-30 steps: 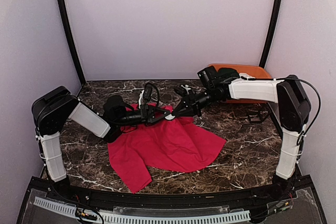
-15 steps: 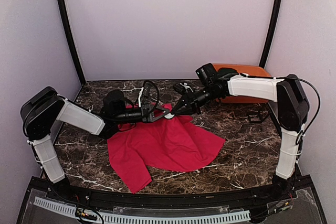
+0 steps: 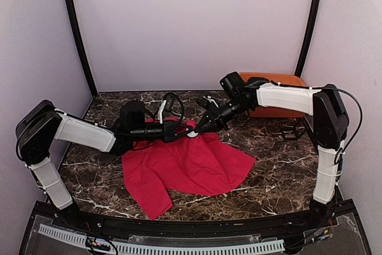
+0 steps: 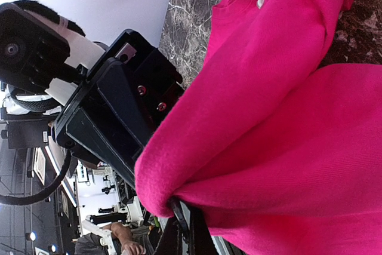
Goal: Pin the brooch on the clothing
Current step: Cross the brooch on the flattened clothing, then pin the brooch onto the flattened clothing.
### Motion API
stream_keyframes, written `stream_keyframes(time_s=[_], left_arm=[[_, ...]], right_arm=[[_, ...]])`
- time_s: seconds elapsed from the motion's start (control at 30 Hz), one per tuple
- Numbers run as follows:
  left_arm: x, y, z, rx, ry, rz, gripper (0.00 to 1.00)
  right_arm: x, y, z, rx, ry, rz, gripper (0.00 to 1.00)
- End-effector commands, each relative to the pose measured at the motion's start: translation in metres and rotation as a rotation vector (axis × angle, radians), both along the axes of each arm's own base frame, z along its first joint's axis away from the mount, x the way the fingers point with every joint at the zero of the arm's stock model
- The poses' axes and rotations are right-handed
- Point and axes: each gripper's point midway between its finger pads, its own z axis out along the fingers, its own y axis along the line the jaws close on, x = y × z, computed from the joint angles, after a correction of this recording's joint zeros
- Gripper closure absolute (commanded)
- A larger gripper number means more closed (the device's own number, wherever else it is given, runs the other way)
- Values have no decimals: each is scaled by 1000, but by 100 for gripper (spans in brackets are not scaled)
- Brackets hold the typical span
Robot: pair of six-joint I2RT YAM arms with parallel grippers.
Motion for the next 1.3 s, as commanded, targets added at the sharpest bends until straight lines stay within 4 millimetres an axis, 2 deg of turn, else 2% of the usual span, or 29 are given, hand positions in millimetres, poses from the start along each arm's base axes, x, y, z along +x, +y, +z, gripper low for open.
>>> stream_keyframes(time_s=[0.0, 0.07, 0.3, 0.5, 0.8, 1.03, 1.27], left_arm=[[-30, -11, -2, 85, -106, -96, 99], [-29, -9, -3, 96, -114, -86, 99], [-29, -5, -1, 106, -141, -66, 82], [-28, 1, 1, 135, -168, -47, 74], [-24, 8, 10, 125, -194, 5, 70], [-19, 16, 25, 7, -162, 20, 68], [-19, 15, 25, -34, -107, -14, 67]], right_arm=[[15, 6, 12, -3, -25, -40, 100], [15, 6, 12, -8, -26, -42, 100], [19, 1, 4, -57, -45, -57, 100], [22, -4, -1, -82, -59, -64, 100], [21, -6, -3, -89, -81, -56, 100], [17, -9, -7, -96, -108, -44, 100], [11, -10, -1, -79, -180, -12, 100]])
